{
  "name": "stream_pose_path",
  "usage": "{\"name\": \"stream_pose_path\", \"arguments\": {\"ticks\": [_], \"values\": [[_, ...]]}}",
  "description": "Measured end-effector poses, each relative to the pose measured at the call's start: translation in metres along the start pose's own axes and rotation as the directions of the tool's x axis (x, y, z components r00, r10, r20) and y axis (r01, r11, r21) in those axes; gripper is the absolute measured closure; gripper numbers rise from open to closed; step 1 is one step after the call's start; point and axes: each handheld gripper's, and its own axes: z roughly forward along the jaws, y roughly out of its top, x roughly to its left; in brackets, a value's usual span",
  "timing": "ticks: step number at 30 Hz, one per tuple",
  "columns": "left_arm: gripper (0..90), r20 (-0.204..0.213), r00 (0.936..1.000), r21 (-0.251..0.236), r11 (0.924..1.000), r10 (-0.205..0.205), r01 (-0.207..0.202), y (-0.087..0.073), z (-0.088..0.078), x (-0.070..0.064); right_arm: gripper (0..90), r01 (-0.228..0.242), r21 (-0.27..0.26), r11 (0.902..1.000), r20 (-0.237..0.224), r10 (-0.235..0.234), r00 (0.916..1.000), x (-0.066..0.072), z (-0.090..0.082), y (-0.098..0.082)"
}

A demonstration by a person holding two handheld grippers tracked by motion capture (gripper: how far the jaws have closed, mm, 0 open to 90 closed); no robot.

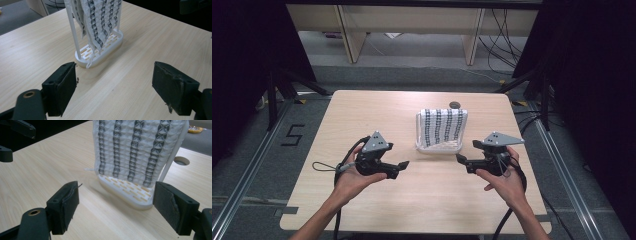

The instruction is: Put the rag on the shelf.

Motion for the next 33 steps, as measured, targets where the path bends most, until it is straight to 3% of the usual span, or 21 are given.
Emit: {"name": "stream_pose_path", "arguments": {"ticks": [1, 2, 3, 5, 6, 8, 10, 11, 12, 13, 18, 21, 22, 26, 27, 28, 31, 32, 33], "values": [[19.3, 0.003, 0.9998, 0.021, 0.9996, 0.019, -0.019, -0.001, -0.002, 0.0, 22.1, 0.012, 0.0, 0.9999, -0.002, -0.012, 0.9999, -0.001, 0.0, -0.001], [19.3, 0.002, 1.0, 0.003, 1.0, 0.001, -0.001, -0.003, 0.0, -0.002, 22.1, 0.022, -0.008, 0.9997, -0.01, -0.022, 0.9997, -0.001, 0.0, -0.002], [19.3, 0.003, 0.9998, 0.013, 0.9997, 0.019, -0.019, -0.004, -0.001, -0.002, 22.1, 0.003, 0.005, 1.0, -0.004, -0.003, 1.0, 0.002, -0.001, -0.003], [19.3, 0.007, 0.9999, 0.001, 1.0, 0.009, -0.009, -0.008, 0.0, -0.005, 22.1, -0.005, 0.001, 1.0, 0.002, 0.005, 1.0, 0.004, 0.0, -0.007], [19.2, 0.003, 0.9994, 0.029, 0.999, 0.034, -0.034, -0.009, -0.002, -0.004, 22.1, 0.003, 0.01, 0.9999, -0.002, -0.003, 1.0, 0.004, 0.0, -0.008], [19.2, 0.005, 1.0, 0.015, 0.9999, 0.007, -0.007, -0.013, 0.0, -0.007, 22.0, 0.009, 0.008, 0.9999, -0.009, -0.009, 0.9999, 0.003, 0.0, -0.01], [19.2, 0.006, 0.9998, 0.027, 0.9995, 0.018, -0.018, -0.018, 0.0, -0.007, 21.9, -0.01, 0.011, 0.9999, -0.006, 0.01, 0.9999, 0.005, 0.0, -0.013], [19.2, 0.005, 0.9997, 0.023, 0.9995, 0.022, -0.023, -0.02, 0.0, -0.007, 21.8, 0.006, 0.01, 0.9999, -0.011, -0.006, 0.9999, 0.004, 0.0, -0.014], [19.3, 0.007, 0.9999, 0.017, 0.9997, 0.015, -0.015, -0.022, 0.001, -0.007, 21.6, -0.016, 0.009, 0.9998, -0.012, 0.016, 0.9998, 0.006, 0.001, -0.015], [19.2, -0.001, 1.0, 0.018, 0.9998, 0.008, -0.008, -0.024, 0.001, -0.007, 21.6, 0.007, 0.014, 0.9999, -0.009, -0.007, 0.9999, 0.004, 0.0, -0.016], [19.1, -0.004, 0.9995, 0.047, 0.9984, 0.032, -0.032, -0.032, -0.002, -0.006, 21.1, -0.017, 0.007, 0.9998, -0.017, 0.017, 0.9997, 0.009, 0.0, -0.023], [19.1, -0.004, 0.9997, 0.037, 0.999, 0.024, -0.024, -0.038, -0.001, -0.008, 20.8, 0.012, 0.004, 0.9999, -0.017, -0.012, 0.9998, 0.009, 0.0, -0.025], [19.0, 0.005, 0.9996, 0.033, 0.9991, 0.026, -0.026, -0.04, -0.001, -0.008, 20.8, -0.01, 0.013, 0.9999, -0.025, 0.01, 0.9996, 0.011, -0.001, -0.026], [18.8, 0.007, 0.9994, 0.043, 0.9985, 0.033, -0.033, -0.047, -0.004, -0.011, 20.5, 0.006, 0.009, 0.9999, -0.031, -0.006, 0.9995, 0.015, -0.001, -0.03], [18.7, 0.012, 0.9997, 0.023, 0.9995, 0.022, -0.022, -0.05, -0.003, -0.012, 20.4, 0.008, 0.007, 0.9999, -0.036, -0.008, 0.9993, 0.015, -0.001, -0.031], [18.6, 0.015, 0.9989, 0.045, 0.998, 0.045, -0.045, -0.051, -0.005, -0.012, 20.2, -0.007, 0.016, 0.9998, -0.043, 0.008, 0.9991, 0.018, -0.002, -0.033], [18.4, 0.014, 0.9995, 0.028, 0.9992, 0.028, -0.029, -0.055, -0.006, -0.016, 19.2, 0.015, 0.026, 0.9996, -0.049, -0.014, 0.9987, 0.018, -0.001, -0.037], [18.2, 0.021, 0.9987, 0.045, 0.9979, 0.047, -0.048, -0.056, -0.007, -0.015, 19.0, 0.0, 0.022, 0.9998, -0.044, 0.001, 0.999, 0.02, -0.001, -0.038], [18.0, 0.019, 0.9994, 0.033, 0.999, 0.03, -0.031, -0.057, -0.007, -0.017, 19.0, 0.02, 0.012, 0.9997, -0.043, -0.02, 0.9989, 0.018, 0.0, -0.039]]}}
